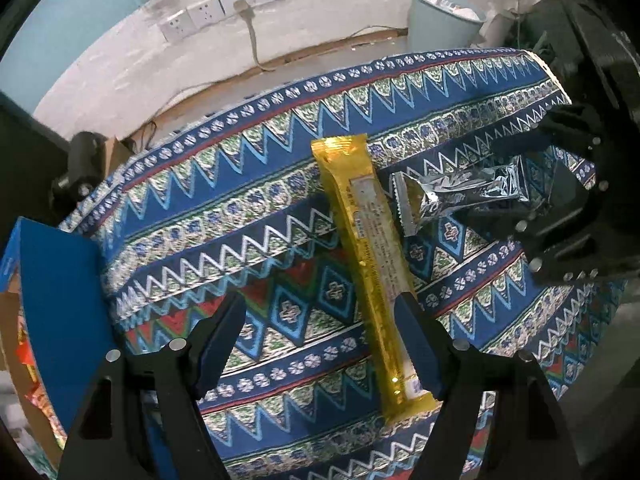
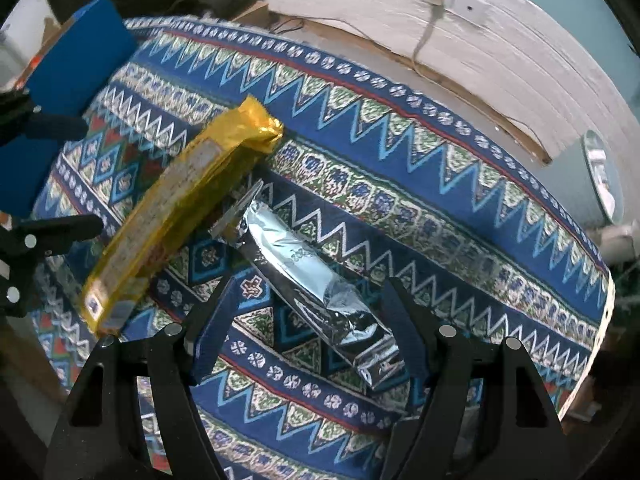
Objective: Organize snacks
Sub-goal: 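Grasp the gold wafer bar with the left tool while the right tool grasps the silver foil packet, then lift the gold bar and silver packet and carry them over the box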
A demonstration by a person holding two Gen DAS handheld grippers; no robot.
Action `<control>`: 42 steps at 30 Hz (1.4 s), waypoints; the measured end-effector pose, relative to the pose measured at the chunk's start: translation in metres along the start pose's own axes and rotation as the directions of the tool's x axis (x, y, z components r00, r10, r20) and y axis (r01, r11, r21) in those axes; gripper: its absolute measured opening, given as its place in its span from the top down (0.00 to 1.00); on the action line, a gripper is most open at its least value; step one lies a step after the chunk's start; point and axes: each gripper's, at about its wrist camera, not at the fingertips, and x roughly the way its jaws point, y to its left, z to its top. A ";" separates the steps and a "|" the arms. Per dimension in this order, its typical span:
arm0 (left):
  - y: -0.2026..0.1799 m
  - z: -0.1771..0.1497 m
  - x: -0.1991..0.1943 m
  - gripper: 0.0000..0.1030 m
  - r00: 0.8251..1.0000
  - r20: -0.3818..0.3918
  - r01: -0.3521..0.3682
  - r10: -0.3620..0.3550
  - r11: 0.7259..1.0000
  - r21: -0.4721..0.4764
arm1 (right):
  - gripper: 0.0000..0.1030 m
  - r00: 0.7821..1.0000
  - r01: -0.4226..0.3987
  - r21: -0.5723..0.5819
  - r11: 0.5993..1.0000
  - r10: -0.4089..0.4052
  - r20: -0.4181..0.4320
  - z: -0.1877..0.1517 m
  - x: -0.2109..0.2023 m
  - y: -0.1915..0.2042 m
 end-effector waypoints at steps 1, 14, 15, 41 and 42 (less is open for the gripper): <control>0.000 0.001 0.002 0.24 1.000 -0.006 0.010 -0.010 1.000 -0.006 | 0.28 1.000 0.002 -0.012 1.000 -0.002 -0.001 0.000 0.003 0.001; -0.019 0.013 0.026 0.22 0.996 -0.053 0.067 -0.069 0.997 -0.031 | 0.73 0.994 -0.093 0.086 0.992 0.098 -0.057 -0.009 0.025 -0.002; -0.021 0.013 0.028 0.22 0.996 -0.058 0.067 -0.068 0.997 -0.029 | 0.73 0.993 -0.098 0.113 0.989 0.105 -0.060 -0.010 0.025 -0.004; -0.046 -0.006 0.060 0.71 0.998 -0.029 0.048 -0.047 0.998 0.031 | 0.74 1.000 -0.011 0.223 0.975 0.010 0.007 -0.006 -0.002 -0.012; -0.045 -0.007 0.059 0.72 0.999 -0.027 0.046 -0.045 0.998 0.031 | 0.74 1.000 -0.009 0.225 0.974 0.007 0.009 -0.006 -0.004 -0.011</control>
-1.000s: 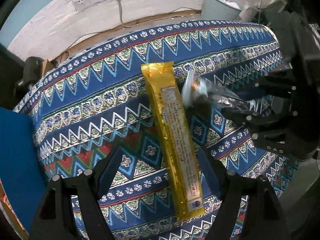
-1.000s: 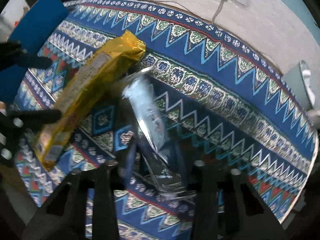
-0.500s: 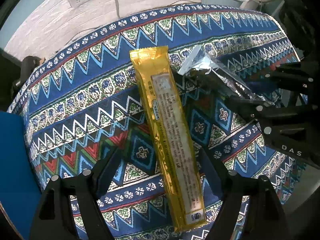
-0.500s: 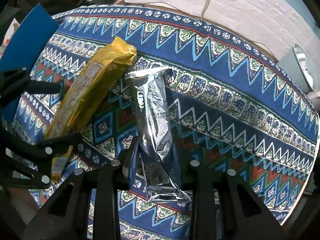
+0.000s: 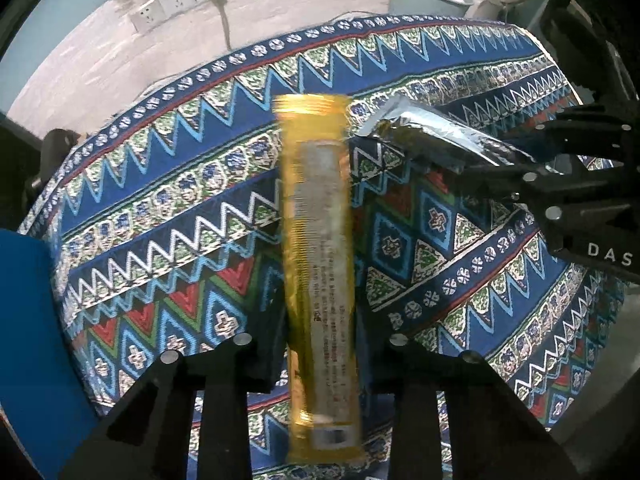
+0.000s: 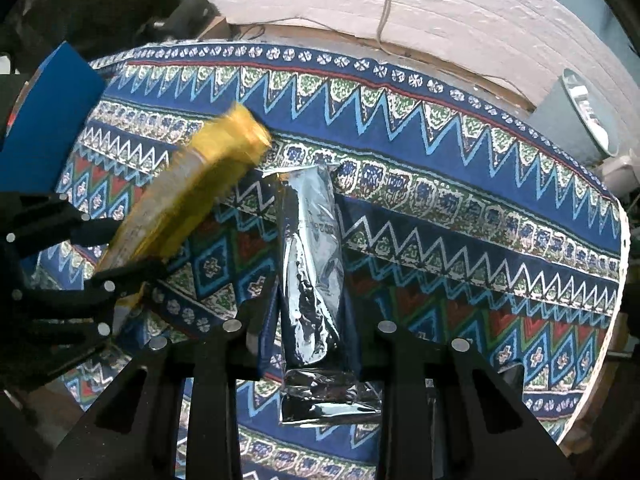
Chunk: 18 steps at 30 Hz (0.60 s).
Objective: Organize snacks
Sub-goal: 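Lift the gold bar and silver packet and carry them over the box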
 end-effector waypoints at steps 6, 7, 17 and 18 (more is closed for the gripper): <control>0.015 -0.010 -0.013 0.72 0.999 0.020 -0.026 0.027 0.999 -0.022 | 0.74 1.000 0.005 0.006 1.000 -0.005 0.017 -0.003 -0.016 0.008; 0.018 -0.011 -0.016 0.72 0.999 0.024 -0.027 0.028 0.999 -0.026 | 0.74 1.000 0.007 0.008 1.000 -0.007 0.022 -0.002 -0.019 0.010; 0.041 -0.024 -0.078 0.72 0.988 0.134 -0.073 0.077 0.997 -0.032 | 0.74 0.996 0.001 0.006 1.000 -0.001 0.084 0.000 -0.053 0.032; 0.043 -0.027 -0.086 0.72 0.986 0.149 -0.073 0.079 0.996 -0.041 | 0.74 0.996 0.000 0.007 1.000 -0.001 0.090 0.000 -0.056 0.034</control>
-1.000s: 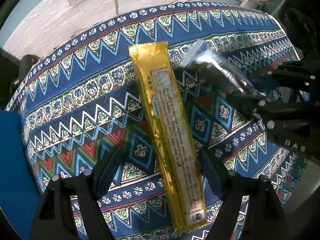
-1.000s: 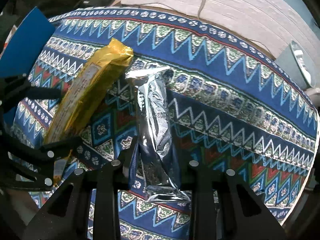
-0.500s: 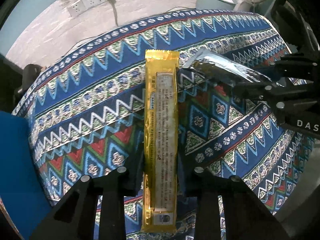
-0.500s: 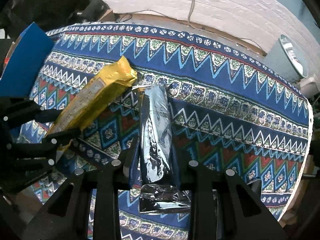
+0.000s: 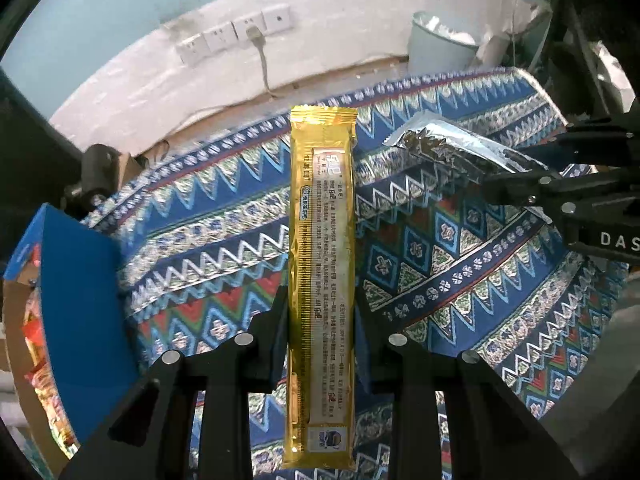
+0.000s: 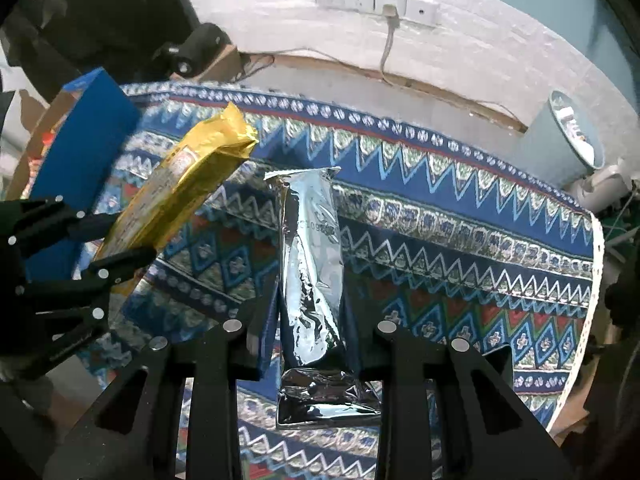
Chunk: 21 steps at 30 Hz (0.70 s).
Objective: Organize snacks
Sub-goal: 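Lift the gold bar and silver packet and carry them over the box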
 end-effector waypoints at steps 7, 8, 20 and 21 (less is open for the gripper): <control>0.005 0.000 -0.048 0.72 0.996 0.083 -0.030 0.030 1.000 -0.006 | 0.74 0.999 0.006 0.006 1.000 -0.007 0.046 0.006 -0.031 0.015; 0.005 0.000 -0.051 0.72 0.995 0.090 -0.032 0.033 0.999 -0.010 | 0.74 0.999 0.006 0.006 1.000 -0.006 0.050 0.007 -0.035 0.016; 0.060 -0.019 -0.101 0.72 0.982 0.160 -0.081 0.097 0.991 -0.103 | 0.74 0.992 -0.018 -0.041 0.999 0.023 0.121 0.028 -0.073 0.060; 0.066 -0.021 -0.103 0.72 0.982 0.162 -0.082 0.100 0.990 -0.115 | 0.74 0.992 -0.023 -0.048 0.999 0.029 0.123 0.030 -0.075 0.065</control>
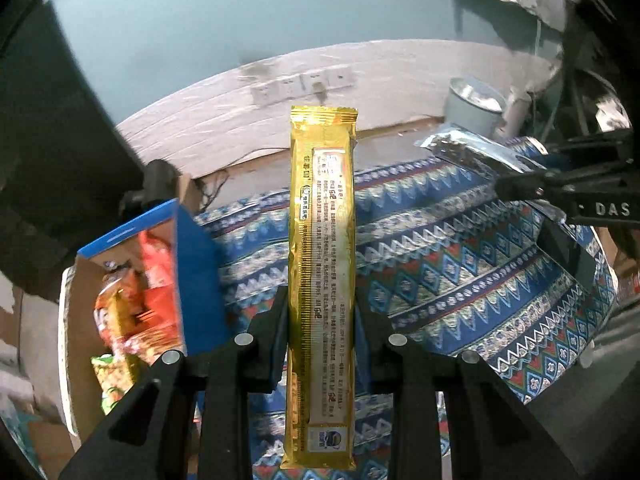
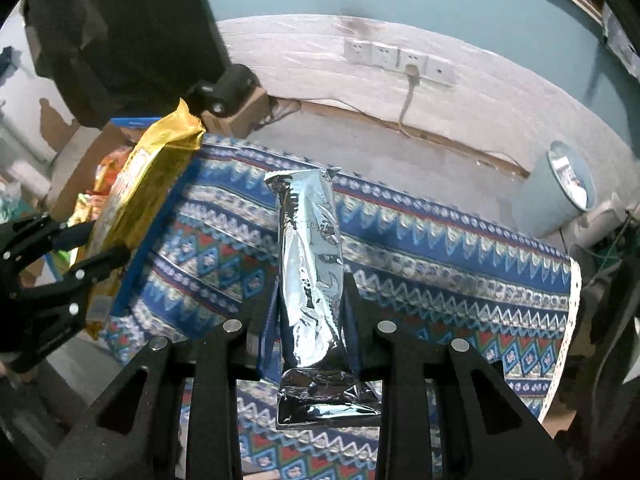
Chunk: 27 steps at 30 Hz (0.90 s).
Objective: Organize snacks
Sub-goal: 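Lift the gold bar and silver packet and carry them over the box, then lower both snacks into the box and open both tools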
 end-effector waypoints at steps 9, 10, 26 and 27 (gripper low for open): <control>0.059 -0.009 -0.030 0.72 0.998 0.040 -0.052 0.056 0.995 -0.090 | 0.74 0.998 -0.052 -0.064 0.997 0.053 0.019 0.021 -0.004 0.049; 0.064 -0.011 -0.032 0.72 0.997 0.044 -0.055 0.060 0.994 -0.099 | 0.74 0.998 -0.059 -0.072 0.996 0.061 0.019 0.024 -0.003 0.055; 0.164 -0.049 -0.031 0.72 0.991 -0.008 -0.128 0.131 0.952 -0.279 | 0.74 0.990 -0.136 -0.172 0.976 0.138 -0.001 0.073 0.020 0.152; 0.170 -0.051 -0.030 0.72 0.991 -0.014 -0.132 0.134 0.949 -0.287 | 0.74 0.989 -0.144 -0.178 0.974 0.145 -0.006 0.077 0.024 0.160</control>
